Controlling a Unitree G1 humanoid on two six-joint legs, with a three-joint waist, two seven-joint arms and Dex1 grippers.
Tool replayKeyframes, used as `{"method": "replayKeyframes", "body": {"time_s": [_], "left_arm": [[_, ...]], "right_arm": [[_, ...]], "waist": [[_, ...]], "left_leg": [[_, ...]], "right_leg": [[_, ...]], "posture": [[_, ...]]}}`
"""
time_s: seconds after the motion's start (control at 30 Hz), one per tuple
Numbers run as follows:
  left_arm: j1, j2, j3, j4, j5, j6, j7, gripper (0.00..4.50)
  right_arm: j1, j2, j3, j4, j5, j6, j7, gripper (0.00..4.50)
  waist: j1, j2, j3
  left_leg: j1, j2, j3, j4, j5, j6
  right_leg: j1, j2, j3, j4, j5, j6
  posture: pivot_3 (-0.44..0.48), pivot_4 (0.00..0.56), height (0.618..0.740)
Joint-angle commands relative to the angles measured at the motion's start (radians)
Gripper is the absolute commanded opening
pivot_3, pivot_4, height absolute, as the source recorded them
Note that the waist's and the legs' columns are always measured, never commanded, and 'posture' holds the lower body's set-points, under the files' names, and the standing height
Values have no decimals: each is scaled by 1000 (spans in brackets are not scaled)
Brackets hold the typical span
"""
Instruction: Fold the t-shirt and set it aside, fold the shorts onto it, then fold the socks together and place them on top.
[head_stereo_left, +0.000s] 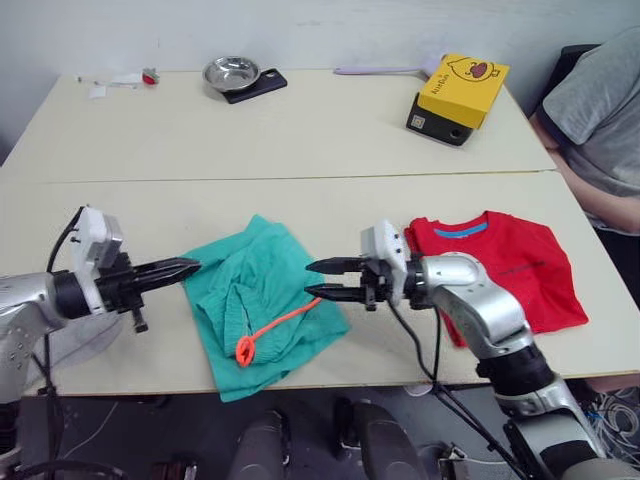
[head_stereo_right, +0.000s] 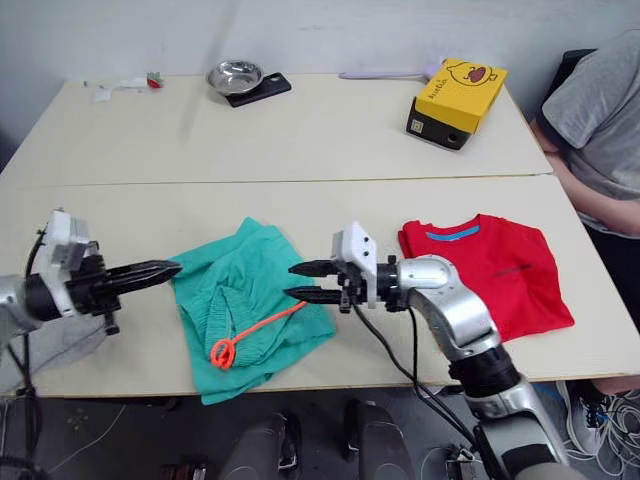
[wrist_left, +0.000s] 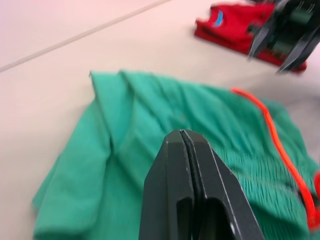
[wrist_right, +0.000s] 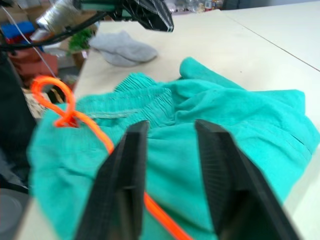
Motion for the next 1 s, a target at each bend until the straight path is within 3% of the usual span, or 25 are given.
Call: {"method": "replayKeyframes", "body": {"time_s": [0.03, 0.2, 0.37, 0.53, 0.67, 0.8, 1.0], "left_arm": [[-51, -75, -83, 7, 67, -92, 46, 0], [-65, -145, -240, 118, 252, -270, 56, 0], [-65, -173, -292, 198, 362, -332, 121, 0], [-53, -176, -259, 253, 415, -358, 205, 0], [-55, -171, -203, 264, 335, -443, 123, 0], [-42, -130, -149, 192, 192, -402, -29, 0], [23, -109, -165, 75, 179, -341, -26, 0]], "right_arm": [[8, 17, 44, 51, -89, -128, -3, 32], [12, 56, 80, 153, -172, -227, -26, 32], [44, -1, 134, 173, -253, -271, 27, 32], [122, -79, 80, 74, -149, -270, 129, 32], [148, -111, 16, 2, -41, -205, 162, 32], [84, -53, -49, -33, 63, -72, 113, 32], [-83, 100, 11, 187, -93, -92, -37, 32]], "waist": [[-1, 0, 0], [-9, -1, -1], [-15, -1, -1], [-17, -1, -1], [-22, -1, -1], [-29, -2, 0], [-27, -1, 0]], "left_leg": [[-1, 0, 0, 1, 1, -1], [0, -1, 3, 2, 1, -1], [1, 0, 2, 1, 1, 0], [3, -1, 2, 1, 0, 3], [4, 0, 2, 2, 0, 3], [4, 1, 2, 1, 2, 0], [4, 1, 0, 1, 4, -5]], "right_leg": [[0, 0, 0, 0, 0, 0], [0, -1, 1, 0, 1, 2], [0, 0, 1, 2, 1, 2], [2, -1, 1, 2, 1, 2], [2, -1, 1, 3, 1, 2], [1, -1, 1, 6, 1, 2], [0, 0, 0, 9, 1, 0]], "posture": [[0, 150, 740], [0, 150, 740], [0, 150, 740], [0, 150, 740], [0, 150, 740], [0, 150, 740], [0, 150, 740]]}}
